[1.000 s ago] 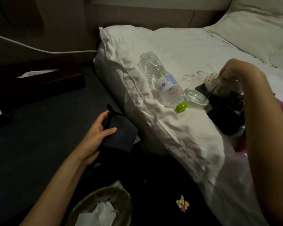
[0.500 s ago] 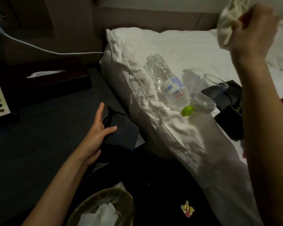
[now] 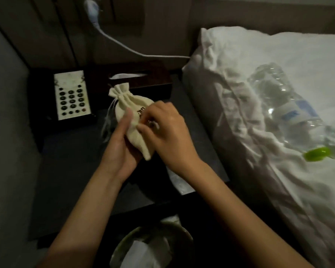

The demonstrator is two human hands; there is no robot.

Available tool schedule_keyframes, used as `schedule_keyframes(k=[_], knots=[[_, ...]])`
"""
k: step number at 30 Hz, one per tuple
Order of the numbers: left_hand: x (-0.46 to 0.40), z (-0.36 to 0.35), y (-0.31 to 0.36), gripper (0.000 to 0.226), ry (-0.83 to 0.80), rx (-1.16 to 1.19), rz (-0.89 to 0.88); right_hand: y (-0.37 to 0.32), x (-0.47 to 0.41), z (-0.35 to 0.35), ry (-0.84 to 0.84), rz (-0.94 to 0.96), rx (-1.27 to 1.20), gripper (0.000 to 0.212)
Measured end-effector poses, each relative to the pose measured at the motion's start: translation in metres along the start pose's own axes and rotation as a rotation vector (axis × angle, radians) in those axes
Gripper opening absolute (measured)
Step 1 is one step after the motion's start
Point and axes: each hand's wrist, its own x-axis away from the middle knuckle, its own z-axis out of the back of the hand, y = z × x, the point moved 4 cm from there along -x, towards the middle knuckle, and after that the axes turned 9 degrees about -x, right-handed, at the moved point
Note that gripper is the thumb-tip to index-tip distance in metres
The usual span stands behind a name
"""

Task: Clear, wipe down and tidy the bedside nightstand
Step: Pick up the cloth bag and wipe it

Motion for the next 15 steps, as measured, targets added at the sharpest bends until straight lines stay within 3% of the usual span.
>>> schedule_keyframes(k=[4, 7, 9, 13, 15], knots=[[-0.005, 0.022, 0.006, 0.037, 0.155, -0.055, 0.040, 0.020, -0.009, -0.006, 0.044, -0.052, -0.345, 0.010], [-0.009, 0.038, 0.010, 0.030, 0.226, -0.018, 0.036, 0.049, -0.023, 0.005, 0.181, -0.188, -0.390, 0.012], [-0.009, 0.047, 0.014, 0.034, 0.252, 0.021, 0.032, 0.075, -0.025, 0.003, 0.177, -0.435, -0.473, 0.013], [-0.010, 0.052, 0.014, 0.040, 0.226, 0.003, 0.059, 0.089, -0.008, -0.031, -0.154, -1.145, -1.143, 0.041], [-0.012, 0.050, 0.013, 0.041, 0.194, -0.006, 0.060, 0.088, -0.007, -0.038, -0.193, -1.224, -1.283, 0.033]])
